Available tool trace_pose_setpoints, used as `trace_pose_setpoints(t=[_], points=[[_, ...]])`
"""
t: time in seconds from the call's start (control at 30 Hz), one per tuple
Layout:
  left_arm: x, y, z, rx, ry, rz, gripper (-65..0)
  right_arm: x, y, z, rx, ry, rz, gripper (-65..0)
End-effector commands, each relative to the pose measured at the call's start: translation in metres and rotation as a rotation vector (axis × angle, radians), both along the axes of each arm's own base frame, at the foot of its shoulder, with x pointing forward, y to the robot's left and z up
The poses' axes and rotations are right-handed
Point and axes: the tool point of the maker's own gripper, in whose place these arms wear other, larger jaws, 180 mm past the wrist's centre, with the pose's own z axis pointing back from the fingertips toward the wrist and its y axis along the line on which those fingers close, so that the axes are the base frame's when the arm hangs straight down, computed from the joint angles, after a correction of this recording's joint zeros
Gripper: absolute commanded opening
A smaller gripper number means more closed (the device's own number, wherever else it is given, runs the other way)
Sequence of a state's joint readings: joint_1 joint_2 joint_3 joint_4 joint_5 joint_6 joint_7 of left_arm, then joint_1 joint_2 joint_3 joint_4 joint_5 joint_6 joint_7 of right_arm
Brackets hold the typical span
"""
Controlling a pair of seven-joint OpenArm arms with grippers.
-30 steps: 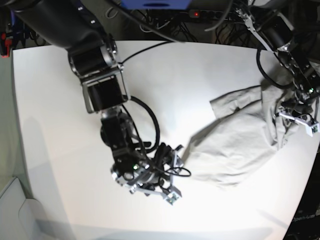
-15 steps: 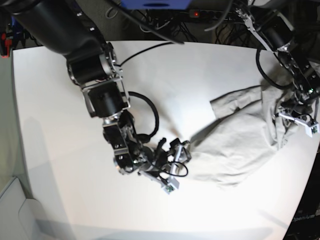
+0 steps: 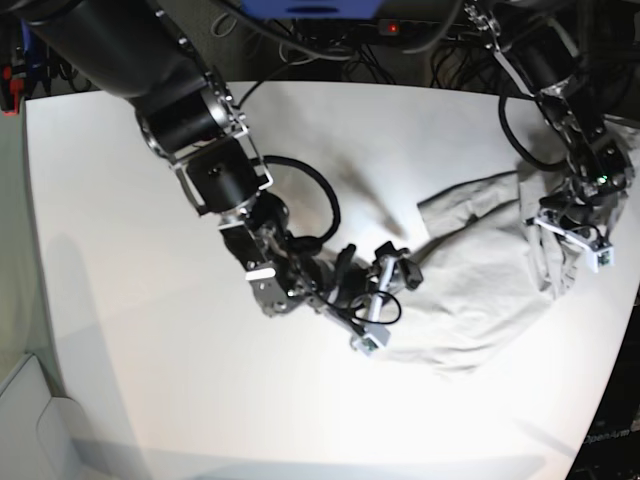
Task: Layout the t-shirt on the table in an organized manner, then fold the t-shirt properly
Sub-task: 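Move the right gripper down onto the shirt and grasp its edge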
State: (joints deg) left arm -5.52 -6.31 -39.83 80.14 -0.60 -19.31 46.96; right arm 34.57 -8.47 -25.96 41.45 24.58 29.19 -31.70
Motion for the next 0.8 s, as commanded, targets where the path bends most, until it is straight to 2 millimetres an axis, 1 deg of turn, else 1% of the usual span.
trace_pose_setpoints(t=[0.0,0.13,0.2,0.27,0.33,0.43,0.57,0.63,0.7,0.77], points=[[0.011,-0.003,0.013,0.015,-0.043,-0.023,-64.7,0.017,0.011,0.03,0.063,-0.071,-0.011,-24.3],[0.016,-0.015,0.01,0.013,-0.036,-0.061,-64.7,0.022,0.007,0.023,0.067,-0.071,-0.092,-24.3],[0.019,-0.028,0.006,-0.001,-0.031,-0.08,-64.7,0.025,0.006,0.024,0.077,-0.079,-0.12,-24.3],[0.021,-0.035,0.006,-0.004,-0.031,-0.098,-64.7,0.028,0.004,0.025,0.081,-0.087,-0.142,-24.3],[0.026,-0.049,0.005,-0.001,-0.027,-0.142,-64.8,0.033,0.002,0.026,0.08,-0.093,-0.171,-24.3],[0.03,-0.06,0.004,0.002,-0.023,-0.178,-64.8,0.04,-0.002,0.028,0.077,-0.102,-0.209,-24.3],[0.027,-0.064,0.0,0.001,-0.011,-0.191,-64.8,0.044,-0.004,0.031,0.077,-0.11,-0.223,-24.4],[0.026,-0.065,-0.002,-0.002,-0.007,-0.19,-64.8,0.051,-0.007,0.035,0.07,-0.121,-0.245,-24.4],[0.024,-0.065,-0.005,-0.003,0.001,-0.192,-64.8,0.055,-0.01,0.036,0.06,-0.122,-0.267,-24.3],[0.017,-0.063,-0.01,-0.001,0.02,-0.191,-64.8,0.064,-0.012,0.045,0.055,-0.142,-0.286,-24.3]])
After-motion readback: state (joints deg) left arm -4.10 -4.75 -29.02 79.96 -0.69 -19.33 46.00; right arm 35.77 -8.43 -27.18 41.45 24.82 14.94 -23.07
